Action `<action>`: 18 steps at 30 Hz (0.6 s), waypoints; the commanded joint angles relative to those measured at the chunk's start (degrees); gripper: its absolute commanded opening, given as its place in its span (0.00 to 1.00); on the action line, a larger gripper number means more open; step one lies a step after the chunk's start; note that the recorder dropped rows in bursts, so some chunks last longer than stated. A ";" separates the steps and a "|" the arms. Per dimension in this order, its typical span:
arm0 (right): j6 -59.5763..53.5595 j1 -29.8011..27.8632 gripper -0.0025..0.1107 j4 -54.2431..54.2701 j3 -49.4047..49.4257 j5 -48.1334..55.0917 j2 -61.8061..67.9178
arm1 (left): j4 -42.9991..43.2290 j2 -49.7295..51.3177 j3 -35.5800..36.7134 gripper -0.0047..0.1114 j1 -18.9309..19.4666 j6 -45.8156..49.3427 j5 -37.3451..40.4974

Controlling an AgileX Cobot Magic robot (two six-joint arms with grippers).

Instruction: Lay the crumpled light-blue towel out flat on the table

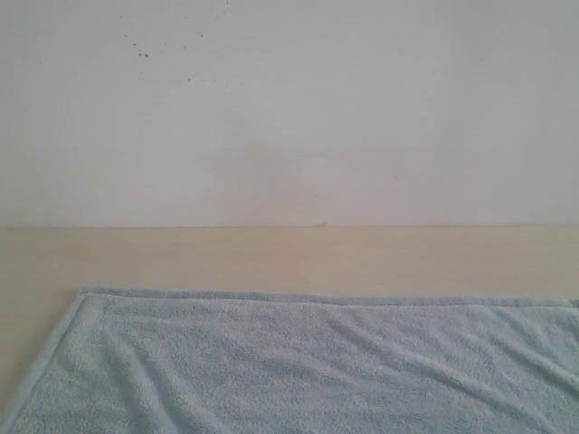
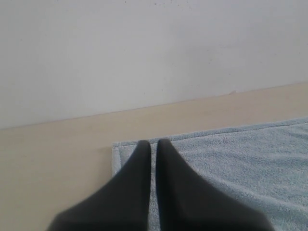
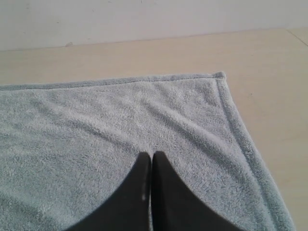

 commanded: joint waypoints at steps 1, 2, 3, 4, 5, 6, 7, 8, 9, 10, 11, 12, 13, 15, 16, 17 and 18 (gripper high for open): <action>-0.65 0.02 0.02 -0.15 -0.01 -0.03 -0.25 | 0.14 -0.33 0.04 0.08 -0.14 -0.56 -0.10; -0.65 0.02 0.02 -0.15 -0.01 -0.03 -0.25 | 0.14 -0.33 0.04 0.08 -0.14 -0.56 -0.10; -0.65 0.02 0.02 -0.15 -0.01 -0.03 -0.25 | 0.14 -0.33 0.04 0.08 -0.14 -0.56 -0.10; -0.65 0.02 0.02 -0.15 -0.01 -0.03 -0.25 | 0.14 -0.33 0.04 0.08 -0.14 -0.56 -0.10; -0.65 0.02 0.02 -0.15 -0.01 -0.03 -0.25 | 0.14 -0.33 0.04 0.08 -0.14 -0.56 -0.10; -0.65 0.02 0.02 -0.15 -0.01 -0.03 -0.25 | 0.14 -0.33 0.04 0.08 -0.14 -0.56 -0.10; -0.65 0.02 0.02 -0.15 -0.01 -0.03 -0.25 | 0.14 -0.33 0.04 0.08 -0.14 -0.56 -0.10; -0.65 0.02 0.02 -0.15 -0.01 -0.03 -0.25 | 0.14 -0.33 0.04 0.08 -0.14 -0.56 -0.10; -0.65 0.02 0.02 -0.15 -0.01 -0.03 -0.25 | 0.14 -0.33 0.04 0.08 -0.14 -0.56 -0.10; -0.65 0.02 0.02 -0.15 -0.01 -0.03 -0.25 | 0.14 -0.33 0.04 0.08 -0.14 -0.56 -0.10; -0.51 0.02 0.02 -0.15 -0.01 -0.03 -0.25 | 0.14 -0.33 0.04 0.08 -0.14 -0.56 -0.10; -0.51 0.02 0.02 -0.15 -0.01 -0.03 -0.25 | 0.14 -0.33 0.04 0.08 -0.14 -0.56 -0.10; -0.51 0.02 0.02 -0.15 -0.01 -0.03 -0.25 | 0.77 -0.33 0.04 0.08 -0.14 -0.56 -0.10; -0.51 0.02 0.02 -0.15 -0.01 -0.03 -0.25 | 6.05 -0.47 0.04 0.08 -0.03 -1.85 -0.78; -0.51 0.02 0.02 -0.15 -0.01 -0.03 -0.25 | 10.48 -1.29 0.04 0.08 -0.03 -6.16 -1.10; -0.51 0.02 0.02 -0.15 -0.01 -0.03 -0.25 | 14.82 -2.34 0.04 0.08 -0.03 -13.17 -0.13; -0.51 0.02 0.02 -0.15 -0.01 -0.03 -0.25 | 21.01 -3.42 0.04 0.08 -0.03 -22.69 1.94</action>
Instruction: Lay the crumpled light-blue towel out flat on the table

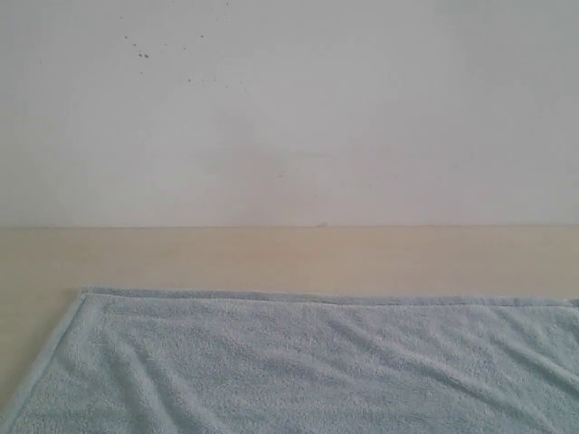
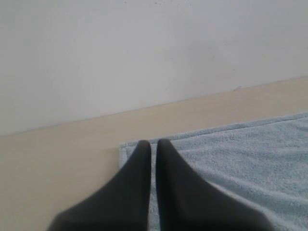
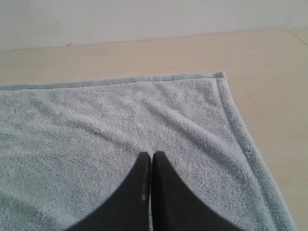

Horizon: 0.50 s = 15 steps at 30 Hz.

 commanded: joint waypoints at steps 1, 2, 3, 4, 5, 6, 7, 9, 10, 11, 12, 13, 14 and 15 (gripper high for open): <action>-0.40 0.02 0.02 -0.15 -0.01 -0.12 -0.25 | 22.58 -4.26 0.04 0.08 -0.03 -31.30 5.32; -0.40 0.02 0.02 -0.15 -0.01 -0.12 -0.25 | 30.57 -4.32 0.04 0.08 -0.03 -41.05 8.33; -0.40 0.02 0.02 -0.15 -0.01 -0.12 -0.25 | 38.46 -4.32 0.04 0.08 -0.03 -52.96 12.74; -0.40 0.02 0.02 -0.15 -0.01 -0.12 -0.25 | 43.76 -4.32 0.04 0.08 -0.03 -61.59 16.07; -0.40 0.02 0.02 -0.15 -0.01 -0.12 -0.25 | 46.25 -4.32 0.04 0.08 0.07 -65.28 18.51; -0.40 0.02 0.02 -0.15 -0.01 -0.12 -0.25 | 47.00 -4.32 0.04 0.08 0.07 -68.23 19.87; -0.40 0.02 0.02 -0.15 -0.01 -0.12 -0.25 | 47.00 -4.32 0.04 0.08 0.20 -68.78 20.13; -0.40 0.02 0.02 -0.15 -0.01 -0.12 -0.25 | 47.00 -4.32 0.04 0.08 0.20 -68.21 20.02; -0.40 0.02 0.02 -0.15 -0.01 -0.12 -0.25 | 46.67 -4.32 0.04 0.08 0.20 -67.54 19.82; -0.40 0.02 0.02 -0.15 -0.01 -0.12 -0.25 | 46.67 -4.32 0.04 0.08 0.20 -67.39 19.71; -0.40 0.02 0.02 -0.15 -0.01 -0.12 -0.25 | 46.67 -4.32 0.04 0.08 0.20 -67.39 19.54; -0.40 0.02 0.02 -0.15 -0.01 -0.12 -0.25 | 46.67 -4.32 0.04 0.08 0.20 -67.39 19.54; -0.40 0.02 0.02 -0.15 -0.01 -0.12 -0.25 | 46.67 -4.32 0.04 0.08 0.20 -67.39 19.54; -0.40 0.02 0.02 -0.15 -0.01 -0.12 -0.25 | 46.67 -4.32 0.04 0.08 0.20 -67.39 19.54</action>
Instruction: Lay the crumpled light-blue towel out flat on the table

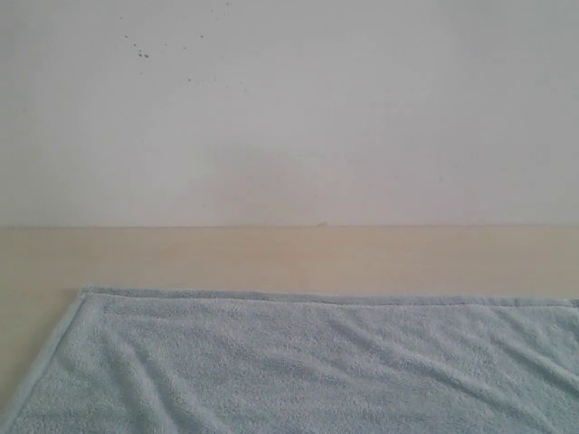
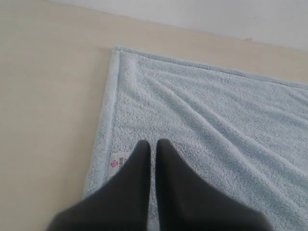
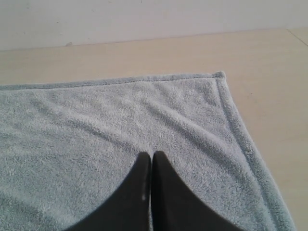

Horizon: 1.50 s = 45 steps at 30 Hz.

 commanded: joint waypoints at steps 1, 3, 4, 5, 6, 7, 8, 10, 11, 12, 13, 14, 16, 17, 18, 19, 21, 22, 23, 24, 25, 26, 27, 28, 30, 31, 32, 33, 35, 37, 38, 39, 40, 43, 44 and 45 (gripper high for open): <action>-0.40 0.02 0.02 -0.15 -0.01 -0.12 -0.25 | 0.63 -0.22 -0.06 0.08 0.20 -0.87 0.10; -0.40 0.02 0.02 -0.15 -0.01 -0.12 -0.25 | 0.63 -0.22 -0.06 0.08 0.20 -0.87 0.10; -0.40 0.02 0.02 -0.15 -0.01 -0.12 -0.25 | 0.63 -0.22 -0.06 0.08 0.20 -0.87 -0.05; -0.40 0.02 0.02 -0.15 -0.01 -0.12 -0.25 | 0.63 -0.22 -0.06 0.08 0.20 -0.87 -0.05; -0.40 0.02 0.02 -0.15 -0.01 -0.12 -0.25 | 0.63 -0.22 -0.06 0.08 0.20 -0.87 -0.05; -0.40 0.02 0.02 -0.15 -0.01 -0.12 -0.25 | 0.63 -0.22 -0.06 0.08 0.20 -0.87 -0.05; -0.40 0.02 0.02 -0.15 -0.01 -0.12 -0.25 | 0.63 -0.22 -0.06 0.08 0.20 -0.87 -0.05; -0.40 0.02 0.02 -0.15 -0.01 -0.12 -0.25 | 0.63 -0.22 -0.06 0.08 0.20 -0.87 -0.05; -0.40 0.02 0.02 -0.15 -0.01 -0.12 -0.25 | 0.63 -0.22 -0.06 0.08 0.20 -0.87 -0.05; -0.40 0.02 0.02 -0.15 -0.01 -0.12 -0.25 | 0.63 -0.22 -0.06 0.08 0.20 -0.87 -0.05; -0.40 0.02 0.02 -0.15 -0.01 -0.12 -0.25 | 0.75 -0.22 -0.06 0.08 0.20 -0.87 -0.79; -0.40 0.02 0.02 -0.15 -0.01 -0.12 -0.25 | 0.76 -0.22 -0.06 0.08 0.20 -0.75 -2.19; -0.40 0.02 0.02 -0.15 -0.01 -0.12 -0.25 | 0.64 -0.22 -0.06 0.08 0.20 -0.77 -5.94; -0.40 0.02 0.02 -0.15 -0.01 -0.12 -0.25 | 0.64 -0.22 -0.06 0.08 0.20 -0.77 -8.68; -0.40 0.02 0.02 -0.15 -0.01 -0.12 -0.25 | 0.64 -0.22 -0.06 0.08 0.20 -0.77 -9.25; -0.40 0.02 0.02 -0.15 -0.01 -0.12 -0.25 | 0.64 -0.22 -0.06 0.08 0.20 -0.77 -9.25; -0.40 0.02 0.02 -0.15 -0.01 -0.12 -0.25 | 0.64 -0.22 -0.06 0.08 0.20 -0.77 -8.57; -0.40 0.02 0.02 -0.15 -0.01 -0.12 -0.25 | 0.64 -0.22 -0.06 0.08 0.20 -0.77 -8.57; -0.40 0.02 0.02 -0.15 -0.01 -0.12 -0.25 | 0.64 -0.22 -0.06 0.08 0.20 -0.77 -8.57; -0.40 0.02 0.02 -0.15 -0.01 -0.12 -0.25 | 0.64 -0.22 -0.06 0.08 0.20 -0.77 -8.57; -0.40 0.02 0.02 -0.15 -0.01 -0.12 -0.25 | 0.64 -0.22 -0.06 0.08 0.20 -0.77 -8.57; -0.40 0.02 0.02 -0.15 -0.01 -0.12 -0.25 | 0.64 -0.22 -0.06 0.08 0.20 -0.77 -8.57; -0.40 0.02 0.02 -0.15 -0.01 -0.12 -0.25 | 0.64 -0.22 -0.06 0.08 0.20 -0.77 -8.57; -0.40 0.02 0.02 -0.15 -0.01 -0.12 -0.25 | 0.64 -0.22 -0.06 0.08 0.20 -0.77 -8.57; -0.40 0.02 0.02 -0.15 -0.01 -0.12 -0.25 | 0.64 -0.22 -0.06 0.08 0.20 -0.77 -8.57; -0.40 0.02 0.02 -0.15 -0.01 -0.12 -0.25 | 0.64 -0.22 -0.06 0.08 0.20 -0.77 -8.57; -0.40 0.02 0.02 -0.15 -0.01 -0.12 -0.25 | 0.64 -0.22 -0.06 0.08 0.20 -0.77 -8.57; -0.40 0.02 0.02 -0.15 -0.01 -0.12 -0.25 | 0.64 -0.22 -0.06 0.08 0.20 -0.77 -8.57; -0.40 0.02 0.02 -0.15 -0.01 -0.12 -0.25 | 0.64 -0.22 -0.06 0.08 0.20 -0.77 -8.57; -0.40 0.02 0.02 -0.15 -0.01 -0.12 -0.25 | 0.64 -0.22 -0.06 0.08 0.20 -0.77 -8.57; -0.40 0.02 0.02 -0.15 -0.01 -0.12 -0.25 | 0.64 -0.22 -0.06 0.08 0.20 -0.77 -8.57; -0.40 0.02 0.02 -0.15 -0.01 -0.12 -0.25 | 0.64 -0.22 -0.06 0.08 0.20 -0.77 -8.57; -0.40 0.02 0.02 -0.15 -0.01 -0.12 -0.25 | 0.64 -0.22 -0.06 0.08 0.20 -0.77 -8.57; -0.43 0.02 0.02 -0.15 -0.01 -0.23 -0.25 | 0.64 -0.22 -0.06 0.08 0.20 -0.77 -8.57; -0.43 0.02 0.02 -0.15 -0.01 -0.23 -0.25 | 0.64 -0.22 -0.06 0.08 0.20 -0.77 -8.57; -0.43 0.02 0.02 -0.15 -0.01 -0.23 -0.25 | 0.64 -0.22 -0.06 0.08 0.20 -0.77 -8.57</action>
